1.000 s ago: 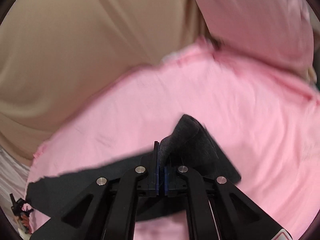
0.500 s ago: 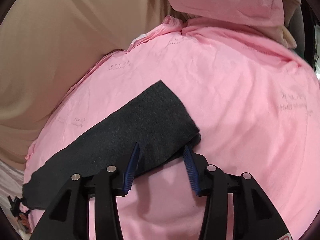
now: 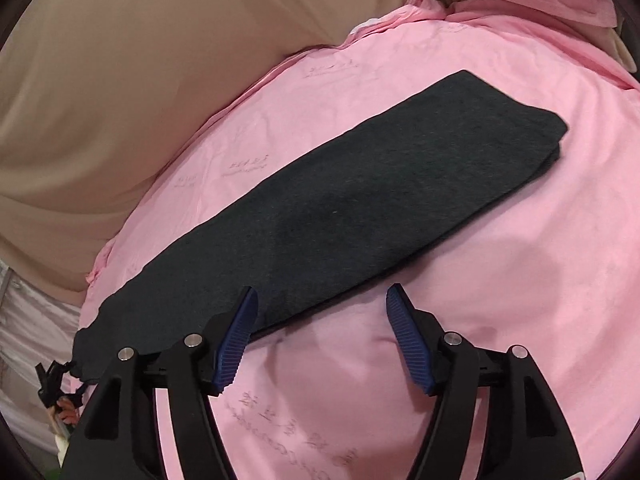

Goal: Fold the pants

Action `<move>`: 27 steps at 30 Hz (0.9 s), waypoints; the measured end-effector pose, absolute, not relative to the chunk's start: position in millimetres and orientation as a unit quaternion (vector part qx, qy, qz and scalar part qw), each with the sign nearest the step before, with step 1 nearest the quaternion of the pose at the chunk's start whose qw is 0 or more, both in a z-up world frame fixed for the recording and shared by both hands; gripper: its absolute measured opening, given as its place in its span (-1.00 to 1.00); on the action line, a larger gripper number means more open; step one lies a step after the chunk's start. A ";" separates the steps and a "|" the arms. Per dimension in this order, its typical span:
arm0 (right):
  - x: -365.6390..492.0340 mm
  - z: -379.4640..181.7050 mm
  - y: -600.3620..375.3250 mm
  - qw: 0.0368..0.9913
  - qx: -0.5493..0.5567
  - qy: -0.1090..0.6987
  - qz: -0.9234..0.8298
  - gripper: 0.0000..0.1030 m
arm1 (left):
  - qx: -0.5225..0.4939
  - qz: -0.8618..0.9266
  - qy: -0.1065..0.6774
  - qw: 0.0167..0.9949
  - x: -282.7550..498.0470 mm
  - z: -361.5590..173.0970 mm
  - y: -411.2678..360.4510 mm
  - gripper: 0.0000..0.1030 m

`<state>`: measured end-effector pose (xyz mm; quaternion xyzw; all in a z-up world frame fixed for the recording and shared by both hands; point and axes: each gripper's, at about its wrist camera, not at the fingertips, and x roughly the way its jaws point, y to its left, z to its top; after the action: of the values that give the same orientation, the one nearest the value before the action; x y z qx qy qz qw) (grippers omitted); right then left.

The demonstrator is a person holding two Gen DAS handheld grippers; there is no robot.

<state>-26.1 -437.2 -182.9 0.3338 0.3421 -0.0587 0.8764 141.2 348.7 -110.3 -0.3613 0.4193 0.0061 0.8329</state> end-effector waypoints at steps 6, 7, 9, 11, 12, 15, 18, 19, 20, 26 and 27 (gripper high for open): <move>2.5 -183.3 -436.0 0.879 0.339 0.326 -0.073 0.21 | -0.347 0.046 0.426 0.834 158.7 -108.1 347.3 -0.40; 4.2 -183.1 -437.3 0.880 0.337 0.325 -0.079 0.05 | -0.350 0.053 0.436 0.827 160.0 -111.2 351.5 -0.55; 5.4 -182.0 -440.8 0.877 0.347 0.324 -0.077 -0.83 | -0.386 0.037 0.437 0.811 155.3 -116.1 362.7 -0.67; -7.4 -172.4 -443.6 0.879 0.363 0.303 -0.067 -0.85 | -0.397 0.026 0.438 0.806 145.4 -110.8 369.9 -0.69; -19.1 -161.3 -440.7 0.887 0.347 0.297 -0.066 -0.86 | -0.392 0.020 0.440 0.808 135.0 -102.1 372.6 -0.70; -48.7 -139.3 -432.6 0.897 0.326 0.294 -0.047 -0.88 | -0.384 0.001 0.447 0.808 107.5 -82.9 378.7 -0.70; -69.8 -133.0 -420.0 0.902 0.299 0.307 -0.046 -0.88 | -0.364 0.016 0.458 0.811 83.2 -72.8 384.5 -0.70; -73.9 -136.1 -418.0 0.902 0.296 0.312 -0.048 -0.88 | -0.353 0.028 0.462 0.813 77.4 -72.1 388.1 -0.70; -76.3 -145.0 -417.1 0.897 0.300 0.321 -0.048 -0.88 | -0.352 0.040 0.468 0.810 73.3 -76.3 394.4 -0.70; -74.1 -200.5 -428.5 0.868 0.345 0.355 -0.036 -0.73 | -0.377 0.048 0.498 0.780 74.3 -119.1 409.0 -0.67; -78.2 -202.0 -436.3 0.862 0.370 0.345 -0.030 -0.54 | -0.372 0.050 0.496 0.783 74.0 -116.2 407.4 -0.67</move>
<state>-78.2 -436.3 -202.0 0.3699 0.3453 -0.0303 0.8620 74.0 407.4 -116.2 -0.3722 0.4964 0.0496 0.7827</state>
